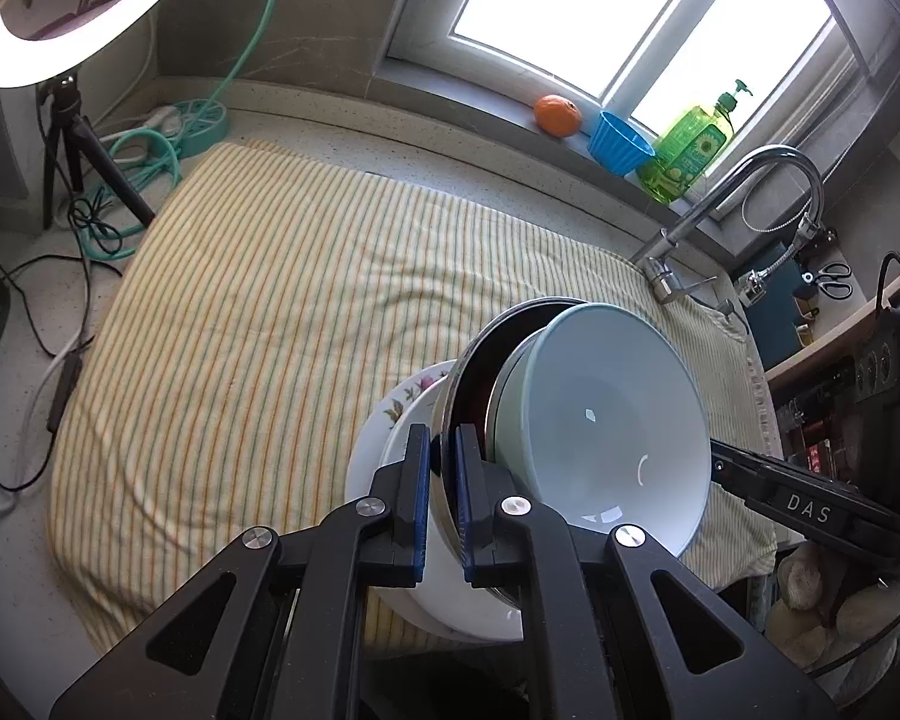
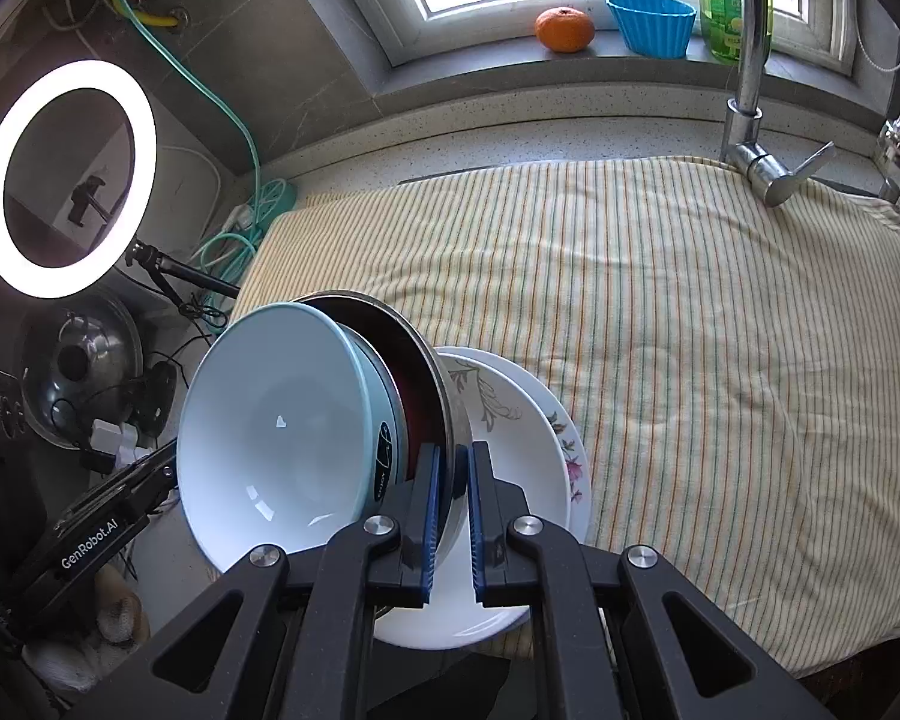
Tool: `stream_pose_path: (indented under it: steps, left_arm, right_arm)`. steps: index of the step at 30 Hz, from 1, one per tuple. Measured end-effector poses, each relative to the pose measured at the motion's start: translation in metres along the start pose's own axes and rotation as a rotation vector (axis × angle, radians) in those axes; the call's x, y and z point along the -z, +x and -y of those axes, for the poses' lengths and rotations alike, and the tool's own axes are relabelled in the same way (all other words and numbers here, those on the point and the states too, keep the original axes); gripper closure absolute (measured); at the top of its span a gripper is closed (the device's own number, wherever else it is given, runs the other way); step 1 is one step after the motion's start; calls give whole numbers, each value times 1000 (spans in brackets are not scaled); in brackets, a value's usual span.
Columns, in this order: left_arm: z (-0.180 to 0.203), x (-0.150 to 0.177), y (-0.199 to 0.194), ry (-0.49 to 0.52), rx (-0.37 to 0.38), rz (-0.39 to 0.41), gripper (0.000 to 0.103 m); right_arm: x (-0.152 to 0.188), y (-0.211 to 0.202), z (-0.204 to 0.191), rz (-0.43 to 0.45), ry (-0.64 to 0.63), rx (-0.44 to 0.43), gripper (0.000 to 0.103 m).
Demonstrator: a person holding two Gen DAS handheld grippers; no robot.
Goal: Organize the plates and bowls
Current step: 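Lift the nested bowl stack with both grippers and carry it over the plates, then lower the nested bowl stack onto the floral plate stack with both grippers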
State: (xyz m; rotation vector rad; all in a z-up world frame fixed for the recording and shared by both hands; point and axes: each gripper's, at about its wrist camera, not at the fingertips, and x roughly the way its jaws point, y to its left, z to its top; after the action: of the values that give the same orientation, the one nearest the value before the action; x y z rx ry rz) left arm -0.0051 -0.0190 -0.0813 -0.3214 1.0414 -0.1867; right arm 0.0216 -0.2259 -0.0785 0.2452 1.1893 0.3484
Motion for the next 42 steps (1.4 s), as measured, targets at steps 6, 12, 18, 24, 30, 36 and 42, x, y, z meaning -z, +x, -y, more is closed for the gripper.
stream_pose_path:
  steps: [6, 12, 18, 24, 30, 36, 42]
  left_arm:
    - [5, 3, 5, 5, -8, -14, 97]
    - [8, 6, 11, 13, -15, -29, 97]
    - [12, 7, 14, 24, -20, -33, 97]
    - [11, 6, 17, 24, -25, -39, 97]
    - [9, 7, 19, 24, -27, -47, 97]
    - [6, 10, 20, 16, -29, -54, 97]
    - [3, 11, 22, 9, -31, -57, 97]
  right_arm:
    - [6, 3, 8, -15, 10, 5, 95]
    - [11, 9, 14, -31, 13, 8, 95]
    - [13, 13, 21, -43, 25, 11, 95]
    - [14, 14, 23, -51, 28, 7, 95]
    - [14, 16, 23, -56, 29, 3, 95]
    - [15, 20, 23, -67, 33, 2, 95]
    - [15, 23, 23, -72, 33, 5, 95]
